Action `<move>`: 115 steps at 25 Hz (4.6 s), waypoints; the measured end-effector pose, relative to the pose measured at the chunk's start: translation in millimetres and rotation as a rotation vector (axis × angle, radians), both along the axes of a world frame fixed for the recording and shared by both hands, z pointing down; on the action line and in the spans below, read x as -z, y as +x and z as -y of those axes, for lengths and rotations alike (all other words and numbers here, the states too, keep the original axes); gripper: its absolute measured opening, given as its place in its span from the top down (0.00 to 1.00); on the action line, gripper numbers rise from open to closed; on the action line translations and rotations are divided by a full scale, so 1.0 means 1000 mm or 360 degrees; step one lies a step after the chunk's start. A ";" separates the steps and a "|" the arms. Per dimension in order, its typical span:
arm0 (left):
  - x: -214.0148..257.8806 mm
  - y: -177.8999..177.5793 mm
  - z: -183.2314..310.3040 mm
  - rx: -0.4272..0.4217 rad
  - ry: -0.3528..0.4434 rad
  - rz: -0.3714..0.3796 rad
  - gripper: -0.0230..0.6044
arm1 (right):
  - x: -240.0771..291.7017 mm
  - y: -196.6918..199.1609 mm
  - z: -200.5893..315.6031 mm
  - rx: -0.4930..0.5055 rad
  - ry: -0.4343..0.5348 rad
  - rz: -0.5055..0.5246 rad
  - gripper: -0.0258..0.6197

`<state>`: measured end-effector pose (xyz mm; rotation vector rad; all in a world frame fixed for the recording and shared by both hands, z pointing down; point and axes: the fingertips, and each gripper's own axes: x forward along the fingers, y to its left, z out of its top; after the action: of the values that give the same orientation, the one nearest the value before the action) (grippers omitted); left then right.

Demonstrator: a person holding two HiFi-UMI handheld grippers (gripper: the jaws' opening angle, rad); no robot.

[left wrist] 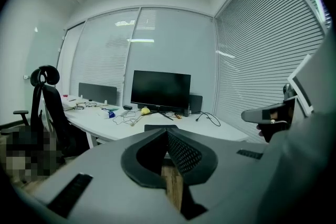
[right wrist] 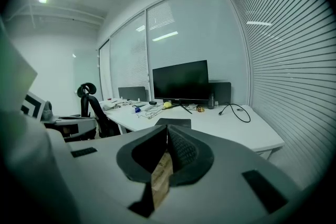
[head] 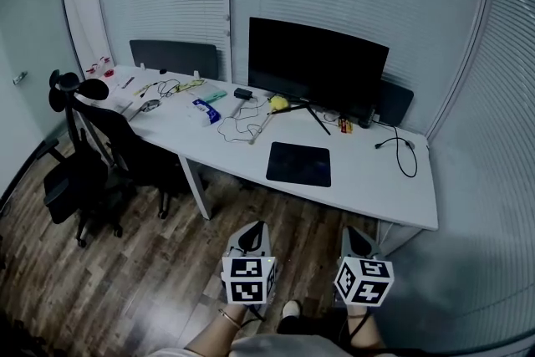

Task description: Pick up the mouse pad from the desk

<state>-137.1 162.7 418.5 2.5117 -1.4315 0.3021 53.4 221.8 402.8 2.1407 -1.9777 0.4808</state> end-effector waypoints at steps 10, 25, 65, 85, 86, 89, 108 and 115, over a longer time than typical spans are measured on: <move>0.002 0.045 0.048 0.0045 -0.0020 0.0034 0.94 | 0.002 0.048 0.059 0.0070 -0.0011 0.0034 0.91; -0.002 0.093 0.111 0.0142 -0.0030 0.0105 0.94 | -0.011 0.102 0.135 0.0184 -0.0044 0.0115 0.91; -0.014 0.125 0.308 0.0124 -0.0064 0.0049 0.94 | -0.022 0.146 0.318 0.0099 -0.0087 0.0096 0.91; -0.028 0.109 0.417 0.0107 -0.0122 0.0033 0.94 | -0.030 0.135 0.414 0.0026 -0.0134 0.0076 0.91; -0.030 0.109 0.417 0.0114 -0.0134 0.0031 0.94 | -0.033 0.136 0.416 0.0032 -0.0145 0.0078 0.91; -0.036 0.109 0.413 0.0136 -0.0170 0.0036 0.94 | -0.034 0.137 0.418 0.0052 -0.0166 0.0081 0.91; -0.061 0.124 0.394 0.0191 -0.0263 0.0110 0.94 | -0.069 0.150 0.409 0.0140 -0.0308 0.0116 0.91; -0.093 0.120 0.379 0.0209 -0.0379 0.0162 0.94 | -0.104 0.146 0.402 0.0166 -0.0427 0.0155 0.91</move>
<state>-17.0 -216.6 511.3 2.2311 -1.4921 0.5482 199.2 -180.1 506.6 1.8755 -1.9352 0.7957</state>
